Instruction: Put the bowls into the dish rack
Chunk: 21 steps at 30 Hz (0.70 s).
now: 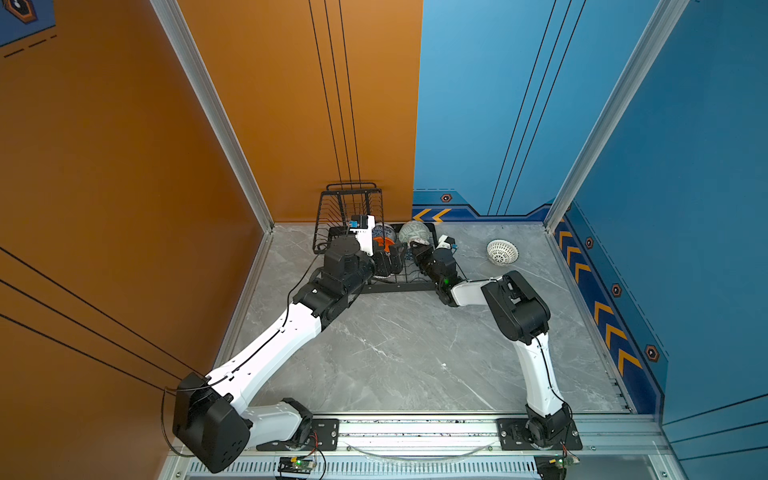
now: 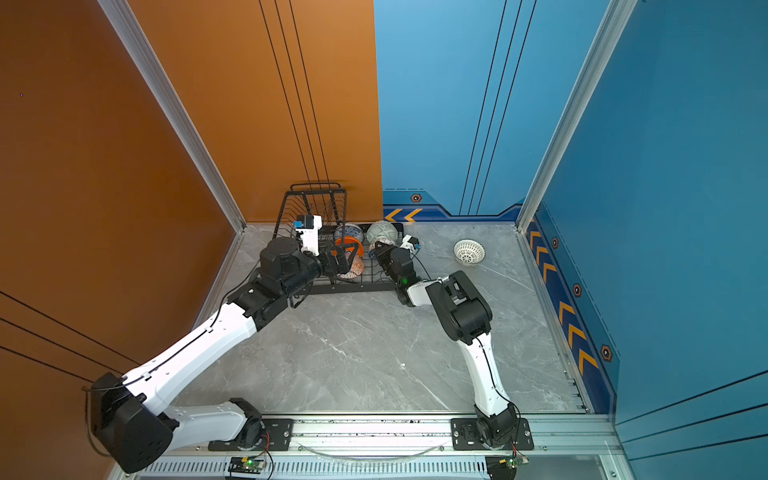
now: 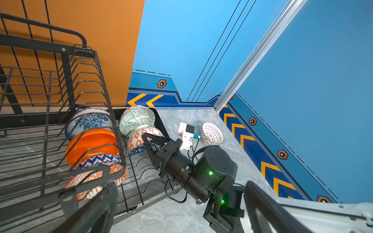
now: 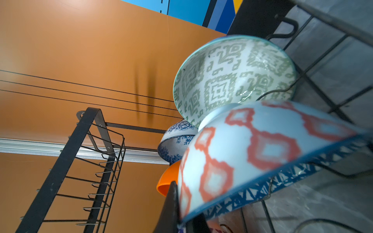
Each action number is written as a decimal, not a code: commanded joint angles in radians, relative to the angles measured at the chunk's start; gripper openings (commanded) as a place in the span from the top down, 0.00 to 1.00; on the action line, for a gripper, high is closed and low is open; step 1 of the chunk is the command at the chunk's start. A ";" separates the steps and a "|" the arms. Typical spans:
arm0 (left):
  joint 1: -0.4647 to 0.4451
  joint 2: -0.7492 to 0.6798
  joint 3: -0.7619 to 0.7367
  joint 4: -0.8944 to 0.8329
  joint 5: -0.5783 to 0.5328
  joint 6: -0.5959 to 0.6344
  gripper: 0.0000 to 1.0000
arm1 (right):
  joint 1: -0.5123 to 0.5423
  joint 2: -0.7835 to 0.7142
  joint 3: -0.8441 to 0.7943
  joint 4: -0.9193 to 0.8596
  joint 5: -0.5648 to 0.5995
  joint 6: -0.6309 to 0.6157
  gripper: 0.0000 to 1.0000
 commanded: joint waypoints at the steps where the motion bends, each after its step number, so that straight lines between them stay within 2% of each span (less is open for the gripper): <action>1: 0.008 -0.021 -0.014 0.017 0.005 -0.007 0.02 | 0.012 -0.044 0.003 -0.121 0.007 0.016 0.93; 11: 0.011 -0.020 -0.013 0.021 0.009 -0.013 0.02 | 0.018 -0.059 0.015 -0.215 0.038 0.026 0.93; 21: 0.013 -0.025 -0.017 0.026 0.009 -0.015 0.02 | 0.018 -0.027 0.077 -0.289 0.036 0.034 0.87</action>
